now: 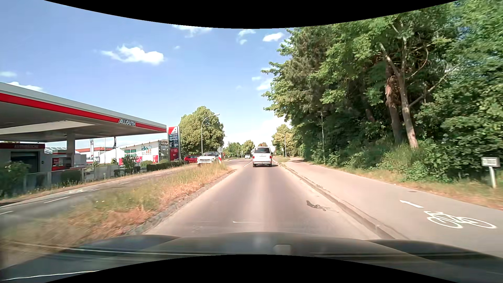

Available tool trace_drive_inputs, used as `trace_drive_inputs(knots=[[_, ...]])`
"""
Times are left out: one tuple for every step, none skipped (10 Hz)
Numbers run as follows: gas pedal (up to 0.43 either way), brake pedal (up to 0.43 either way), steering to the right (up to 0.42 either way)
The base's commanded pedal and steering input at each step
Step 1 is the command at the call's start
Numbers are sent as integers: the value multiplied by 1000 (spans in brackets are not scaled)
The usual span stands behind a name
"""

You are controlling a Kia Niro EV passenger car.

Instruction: Follow the waypoints while adhering to traffic rules and regulations

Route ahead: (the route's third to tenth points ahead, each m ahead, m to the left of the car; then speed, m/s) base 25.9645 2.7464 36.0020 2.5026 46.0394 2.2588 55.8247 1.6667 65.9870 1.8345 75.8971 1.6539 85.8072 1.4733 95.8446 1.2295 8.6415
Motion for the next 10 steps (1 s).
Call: trace_drive_inputs(knots=[[0, 24, -4], [0, 24, -4], [0, 24, -3], [0, 24, -3], [0, 24, -3], [0, 24, -2], [0, 24, -2], [0, 24, -2], [0, 18, -2], [0, 18, -2]])
